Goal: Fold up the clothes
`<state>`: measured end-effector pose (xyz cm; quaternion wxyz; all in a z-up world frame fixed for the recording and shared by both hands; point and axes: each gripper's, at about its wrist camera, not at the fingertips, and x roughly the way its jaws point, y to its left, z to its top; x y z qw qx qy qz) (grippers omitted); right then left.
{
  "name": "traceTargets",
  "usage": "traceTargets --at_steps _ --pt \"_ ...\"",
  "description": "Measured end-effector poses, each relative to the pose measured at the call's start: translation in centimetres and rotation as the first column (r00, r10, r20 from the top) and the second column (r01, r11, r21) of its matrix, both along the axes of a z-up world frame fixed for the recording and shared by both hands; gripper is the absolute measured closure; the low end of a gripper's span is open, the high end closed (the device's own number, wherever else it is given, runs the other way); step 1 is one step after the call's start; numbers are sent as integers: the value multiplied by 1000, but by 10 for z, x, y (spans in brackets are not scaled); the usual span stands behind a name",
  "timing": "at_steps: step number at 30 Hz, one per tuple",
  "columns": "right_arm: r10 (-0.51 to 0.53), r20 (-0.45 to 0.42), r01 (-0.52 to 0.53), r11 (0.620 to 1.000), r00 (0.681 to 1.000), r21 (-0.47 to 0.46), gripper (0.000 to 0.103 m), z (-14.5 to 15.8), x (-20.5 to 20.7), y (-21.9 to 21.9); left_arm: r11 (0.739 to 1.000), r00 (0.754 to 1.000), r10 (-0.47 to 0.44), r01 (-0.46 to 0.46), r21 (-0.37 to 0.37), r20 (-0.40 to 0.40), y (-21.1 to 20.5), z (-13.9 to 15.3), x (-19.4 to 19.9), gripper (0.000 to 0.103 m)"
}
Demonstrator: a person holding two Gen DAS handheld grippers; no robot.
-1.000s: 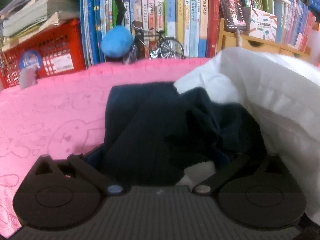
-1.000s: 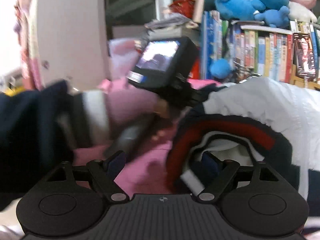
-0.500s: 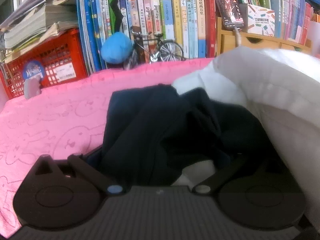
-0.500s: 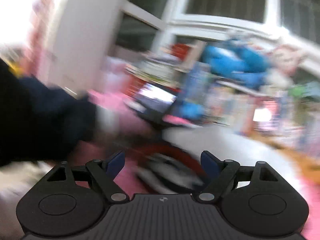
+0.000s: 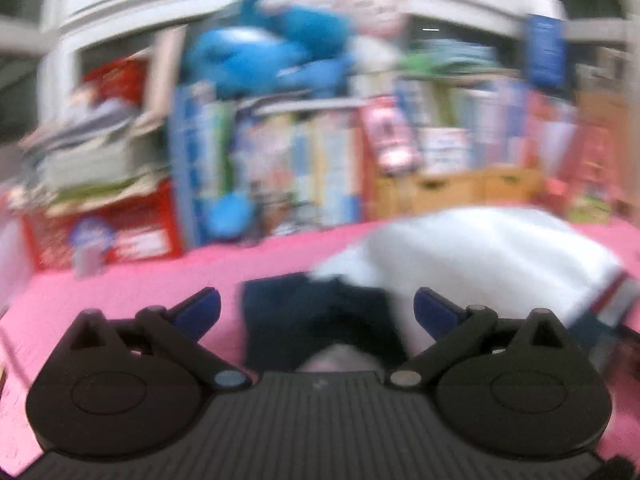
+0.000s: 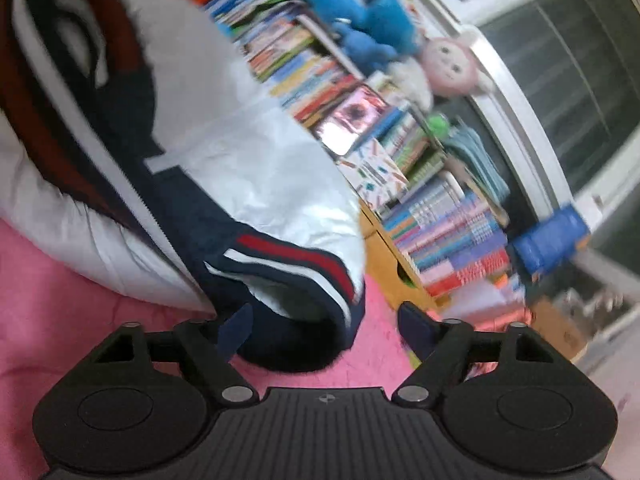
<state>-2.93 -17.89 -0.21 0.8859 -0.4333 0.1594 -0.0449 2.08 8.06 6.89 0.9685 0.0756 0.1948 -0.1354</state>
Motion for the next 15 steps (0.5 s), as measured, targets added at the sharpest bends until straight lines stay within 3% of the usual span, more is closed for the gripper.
traceTargets --at_steps 2,4,9,13,15 --pt "-9 13 9 1000 1000 4 71 1 11 5 994 995 -98 97 54 16 -25 0 -14 0" --pt "-27 48 24 998 998 61 81 14 18 5 977 982 -186 182 110 21 -51 -4 -25 0" --pt "-40 132 -2 954 990 301 82 66 20 -9 925 947 -322 314 216 2 -115 -28 -31 0" --pt "-34 130 -33 875 991 483 83 99 14 -30 895 928 -373 360 263 0 -161 -43 -24 0" --pt "-33 125 -41 838 992 545 83 111 16 -40 885 934 -357 333 325 17 -180 -50 -20 0"
